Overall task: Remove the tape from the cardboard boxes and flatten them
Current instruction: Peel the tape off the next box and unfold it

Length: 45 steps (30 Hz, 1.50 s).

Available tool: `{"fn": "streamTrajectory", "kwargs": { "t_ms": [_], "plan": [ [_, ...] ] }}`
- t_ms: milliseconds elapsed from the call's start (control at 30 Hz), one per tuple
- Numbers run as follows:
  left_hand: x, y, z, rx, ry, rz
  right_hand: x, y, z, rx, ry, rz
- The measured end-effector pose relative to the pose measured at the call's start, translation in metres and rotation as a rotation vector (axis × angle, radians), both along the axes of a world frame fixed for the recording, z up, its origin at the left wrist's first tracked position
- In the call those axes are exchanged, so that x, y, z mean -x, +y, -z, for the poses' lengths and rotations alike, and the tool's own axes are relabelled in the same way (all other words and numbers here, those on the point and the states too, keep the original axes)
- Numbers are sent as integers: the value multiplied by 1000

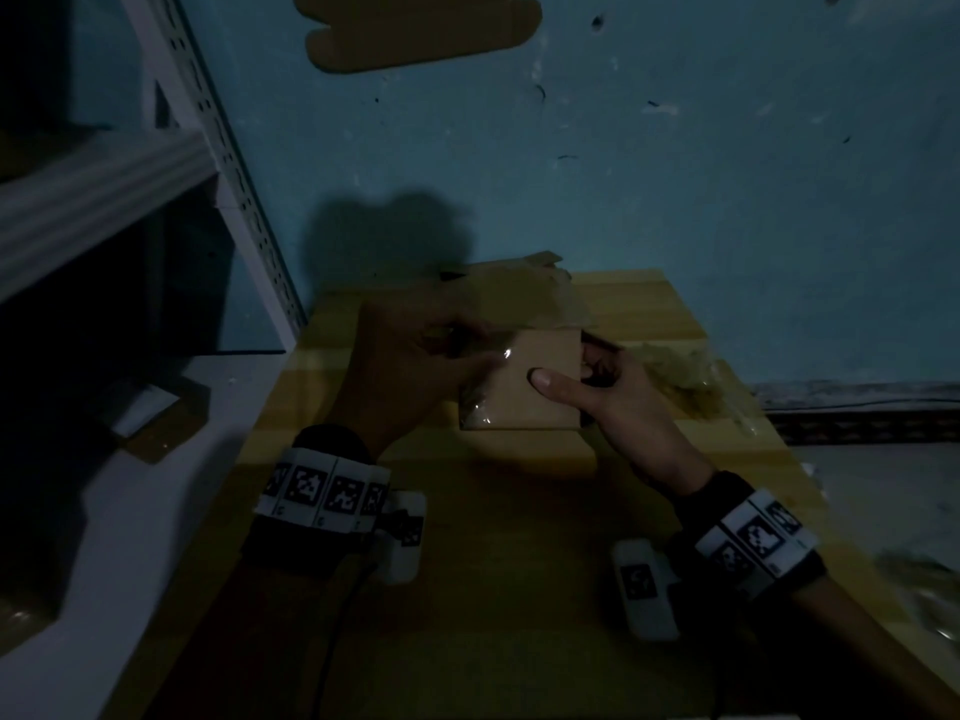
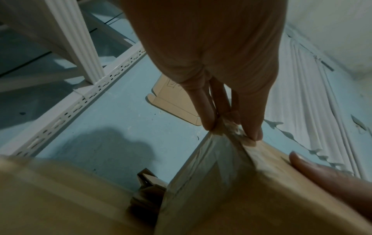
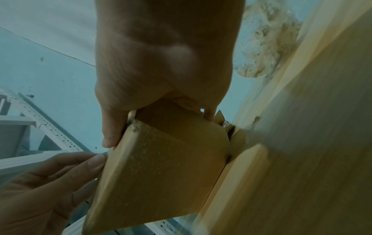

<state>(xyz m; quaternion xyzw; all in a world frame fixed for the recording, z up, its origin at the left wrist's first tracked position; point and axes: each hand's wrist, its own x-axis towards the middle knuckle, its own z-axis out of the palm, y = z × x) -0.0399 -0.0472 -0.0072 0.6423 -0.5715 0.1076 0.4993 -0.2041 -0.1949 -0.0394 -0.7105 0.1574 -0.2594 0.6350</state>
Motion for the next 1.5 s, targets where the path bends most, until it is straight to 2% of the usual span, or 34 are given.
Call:
{"fn": "streamTrajectory", "kwargs": {
  "t_ms": [133,333,433,567,733,1033,1233,1500],
  "plan": [
    [-3,-2,1,-4,-110,0,-1,-2,2,-9,-8,-4],
    [-6,-6,5,4,-131,-1,-4,-3,5,-33,-12,-18],
    [-9,-6,6,-38,-201,-55,-6,-3,6,-44,-7,-15],
    [-9,-1,-5,-142,-329,-46,-5,-4,6,-34,0,-15],
    [-8,-2,-20,-262,-583,-54,-3,-4,8,-17,33,-37],
    [-5,3,-17,-224,-590,-68,-5,-3,5,-8,36,-9],
    [0,3,-12,-193,-669,-139,-5,-1,2,-3,33,-8],
    [5,3,-11,-164,-704,-153,-5,-1,2,-1,26,-6]
  ]
}}
